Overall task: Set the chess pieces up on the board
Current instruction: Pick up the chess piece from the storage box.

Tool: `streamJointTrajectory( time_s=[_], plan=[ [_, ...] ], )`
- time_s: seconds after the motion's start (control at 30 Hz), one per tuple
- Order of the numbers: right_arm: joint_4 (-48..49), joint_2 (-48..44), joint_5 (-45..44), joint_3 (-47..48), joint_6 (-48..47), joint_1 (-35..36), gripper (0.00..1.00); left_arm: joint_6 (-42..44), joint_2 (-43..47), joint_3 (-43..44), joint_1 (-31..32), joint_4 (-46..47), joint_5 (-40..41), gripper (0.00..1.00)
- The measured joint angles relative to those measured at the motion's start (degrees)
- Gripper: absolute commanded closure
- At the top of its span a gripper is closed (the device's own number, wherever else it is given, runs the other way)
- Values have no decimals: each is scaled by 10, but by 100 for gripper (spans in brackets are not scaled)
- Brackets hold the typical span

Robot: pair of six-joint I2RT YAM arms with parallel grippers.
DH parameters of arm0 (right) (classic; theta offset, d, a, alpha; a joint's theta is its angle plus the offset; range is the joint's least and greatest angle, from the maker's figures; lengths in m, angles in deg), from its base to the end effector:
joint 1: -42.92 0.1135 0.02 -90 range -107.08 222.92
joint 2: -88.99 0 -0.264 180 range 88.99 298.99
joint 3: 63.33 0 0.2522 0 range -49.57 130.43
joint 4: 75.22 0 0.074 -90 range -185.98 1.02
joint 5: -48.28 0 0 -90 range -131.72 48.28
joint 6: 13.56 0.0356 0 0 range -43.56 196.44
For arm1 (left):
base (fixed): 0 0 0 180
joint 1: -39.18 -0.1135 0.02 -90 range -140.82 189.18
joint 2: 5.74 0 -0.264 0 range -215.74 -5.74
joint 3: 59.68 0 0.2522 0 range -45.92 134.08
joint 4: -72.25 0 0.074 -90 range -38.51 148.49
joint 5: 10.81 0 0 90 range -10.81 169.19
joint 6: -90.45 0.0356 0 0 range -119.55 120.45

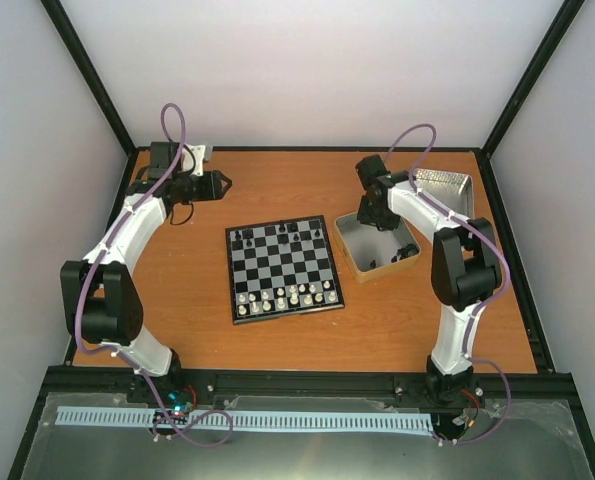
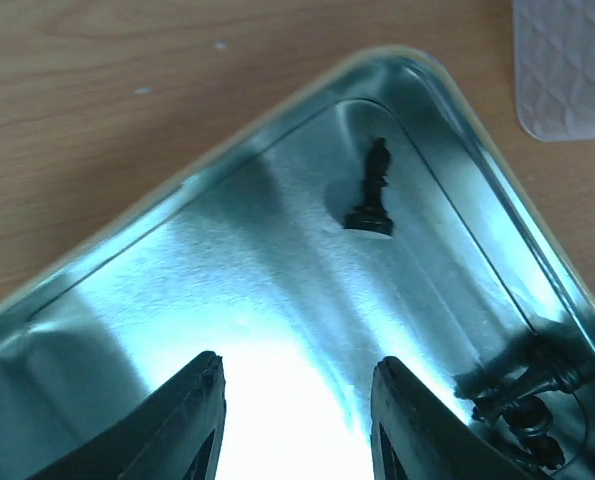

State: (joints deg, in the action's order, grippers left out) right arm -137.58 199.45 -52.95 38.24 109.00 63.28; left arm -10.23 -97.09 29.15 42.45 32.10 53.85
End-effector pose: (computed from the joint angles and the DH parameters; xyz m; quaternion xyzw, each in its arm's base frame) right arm 0.3741 0.1314 0.2187 0.1202 0.9747 -0.0142 0.1881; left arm 0.3548 -0.0355 0.2944 0.0301 0.8974 -0.2470 0.3643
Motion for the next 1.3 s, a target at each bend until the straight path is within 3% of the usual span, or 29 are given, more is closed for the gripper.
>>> streamJointTrajectory(
  time_s=[0.47, 0.9, 1.13, 1.3],
  plan=[
    [52, 86, -29, 2, 31, -39, 55, -3, -7, 0, 0, 7, -24, 55],
    [81, 110, -10, 5, 24, -53, 68, -5, -26, 0, 0, 7, -37, 56],
    [105, 110, -6, -3, 26, -56, 85, -5, -27, 0, 0, 7, -41, 56],
    [114, 106, -3, -9, 22, -57, 87, -6, -27, 1, 0, 7, -46, 55]
  ],
)
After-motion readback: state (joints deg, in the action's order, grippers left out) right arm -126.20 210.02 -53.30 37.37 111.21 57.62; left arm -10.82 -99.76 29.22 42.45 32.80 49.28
